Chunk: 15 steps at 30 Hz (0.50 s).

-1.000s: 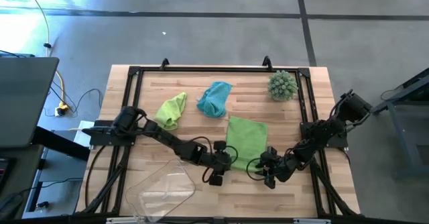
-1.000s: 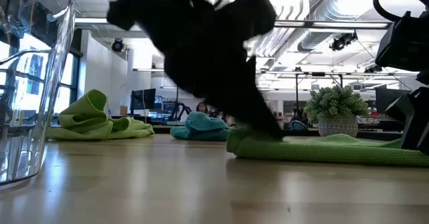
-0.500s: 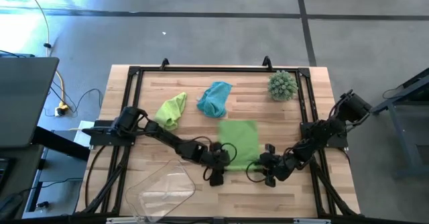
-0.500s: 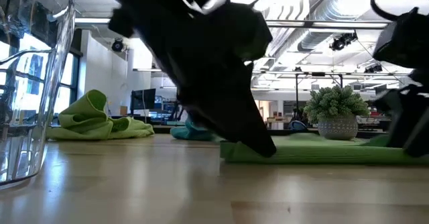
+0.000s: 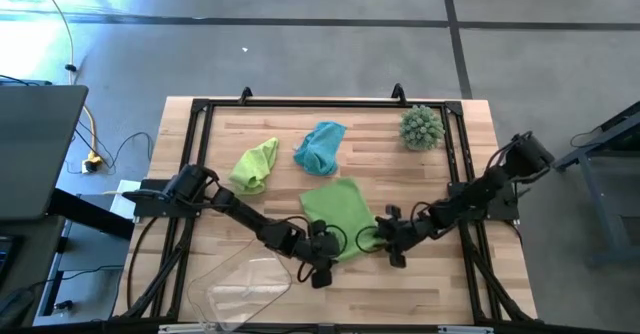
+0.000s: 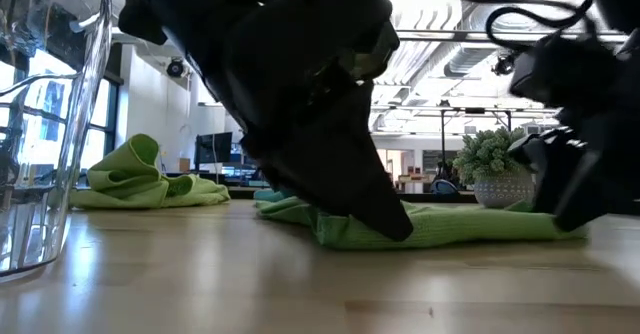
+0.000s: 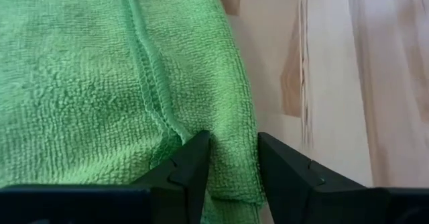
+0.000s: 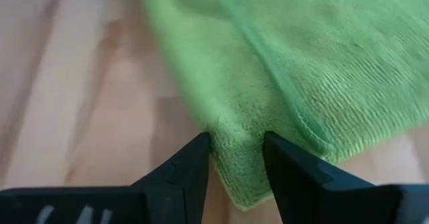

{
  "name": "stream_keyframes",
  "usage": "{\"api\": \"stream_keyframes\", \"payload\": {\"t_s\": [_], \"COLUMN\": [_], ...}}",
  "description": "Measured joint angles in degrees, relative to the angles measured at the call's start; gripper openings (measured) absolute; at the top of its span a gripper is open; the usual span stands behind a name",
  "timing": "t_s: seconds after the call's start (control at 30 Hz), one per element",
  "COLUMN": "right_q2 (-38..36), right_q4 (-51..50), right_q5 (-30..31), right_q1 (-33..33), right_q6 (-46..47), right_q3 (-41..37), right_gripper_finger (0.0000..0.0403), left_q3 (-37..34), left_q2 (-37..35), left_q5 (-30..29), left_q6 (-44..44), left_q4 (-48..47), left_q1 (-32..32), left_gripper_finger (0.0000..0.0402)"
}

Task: Roll microfiber towels into tight, uniform cylinder then place into a basket
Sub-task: Roll the green microfiber cloth

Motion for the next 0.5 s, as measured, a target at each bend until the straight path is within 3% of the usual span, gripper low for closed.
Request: {"api": "stream_keyframes", "payload": {"t_s": [0.2,0.37,0.5], "right_q2": [-4.15,-5.47,-5.47], "right_q4": [-0.92,-1.15,-3.06], "right_q5": [0.2,-0.58,-3.0], "right_q1": [1.61,0.15,0.01], "right_q6": [-17.89,-15.32,-13.06], "right_q3": [-0.07,-0.05,0.98], "right_gripper_finger": [0.0136,0.014,0.0166], "left_q3": [0.02,0.0,-0.01], "left_q2": [-0.05,-0.04,-0.05], "left_q5": [-0.23,0.01,2.95], "left_q6": [8.84,12.01,12.12], "left_q4": [-1.68,-2.05,-2.46], "left_q1": [0.04,0.46,1.39], "left_gripper_finger": [0.0117,0.0117,0.0117]}}
